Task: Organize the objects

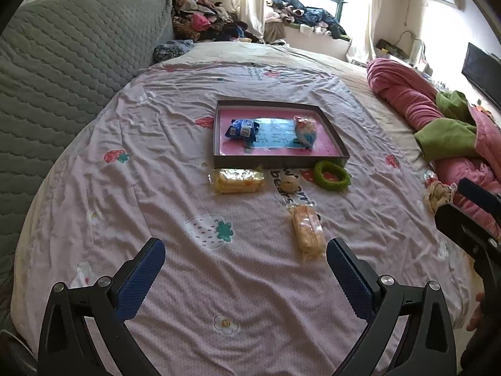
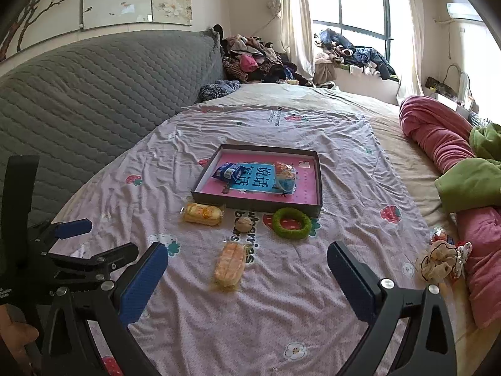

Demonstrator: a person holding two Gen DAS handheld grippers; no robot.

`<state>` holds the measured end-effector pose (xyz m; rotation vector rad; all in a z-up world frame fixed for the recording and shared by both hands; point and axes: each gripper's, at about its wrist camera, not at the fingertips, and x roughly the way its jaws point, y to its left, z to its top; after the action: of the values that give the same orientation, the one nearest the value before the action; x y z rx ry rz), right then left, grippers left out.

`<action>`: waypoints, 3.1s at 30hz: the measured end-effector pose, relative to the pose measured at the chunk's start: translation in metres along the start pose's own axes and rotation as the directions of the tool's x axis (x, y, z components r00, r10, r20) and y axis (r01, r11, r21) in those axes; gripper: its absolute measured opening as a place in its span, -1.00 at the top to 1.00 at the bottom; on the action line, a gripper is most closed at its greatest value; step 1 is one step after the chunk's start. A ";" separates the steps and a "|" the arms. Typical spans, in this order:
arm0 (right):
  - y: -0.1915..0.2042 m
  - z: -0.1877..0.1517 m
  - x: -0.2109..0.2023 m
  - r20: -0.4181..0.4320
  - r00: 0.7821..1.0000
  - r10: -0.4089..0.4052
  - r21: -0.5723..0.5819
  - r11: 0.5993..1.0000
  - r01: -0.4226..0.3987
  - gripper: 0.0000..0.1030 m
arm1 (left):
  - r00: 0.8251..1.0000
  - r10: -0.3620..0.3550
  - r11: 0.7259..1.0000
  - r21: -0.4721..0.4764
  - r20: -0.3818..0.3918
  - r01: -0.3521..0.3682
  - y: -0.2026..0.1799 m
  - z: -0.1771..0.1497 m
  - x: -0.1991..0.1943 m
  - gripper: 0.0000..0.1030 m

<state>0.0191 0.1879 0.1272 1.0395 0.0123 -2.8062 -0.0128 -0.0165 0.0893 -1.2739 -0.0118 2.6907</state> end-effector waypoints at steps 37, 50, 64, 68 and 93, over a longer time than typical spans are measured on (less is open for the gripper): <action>-0.001 -0.043 -0.011 0.018 0.998 -0.065 -0.066 0.996 0.066 -0.99 | 1.000 0.007 1.000 -0.005 -0.008 -0.007 -0.010 -0.039 0.012 -0.99; -0.013 -0.048 0.016 -0.022 0.998 -0.060 -0.061 0.996 0.059 -0.99 | 1.000 0.017 1.000 -0.012 -0.010 -0.017 -0.012 -0.033 0.030 -0.99; -0.020 -0.051 0.042 -0.057 0.996 -0.069 -0.056 0.996 0.066 -0.99 | 1.000 0.012 1.000 -0.011 -0.006 -0.012 -0.015 -0.030 0.049 -0.99; -0.021 -0.051 0.050 -0.066 0.995 -0.069 -0.056 0.996 0.065 -0.99 | 1.000 0.009 1.000 -0.018 -0.010 -0.009 -0.013 -0.029 0.055 -0.99; -0.012 -0.053 0.097 -0.119 0.992 -0.047 -0.059 0.997 0.040 -0.99 | 1.000 0.016 0.999 -0.048 -0.014 -0.017 0.001 -0.002 0.100 -0.99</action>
<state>-0.0207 0.1896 0.0234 1.2081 0.1284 -2.7595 -0.0735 -0.0029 0.0112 -1.3119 -0.0649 2.7111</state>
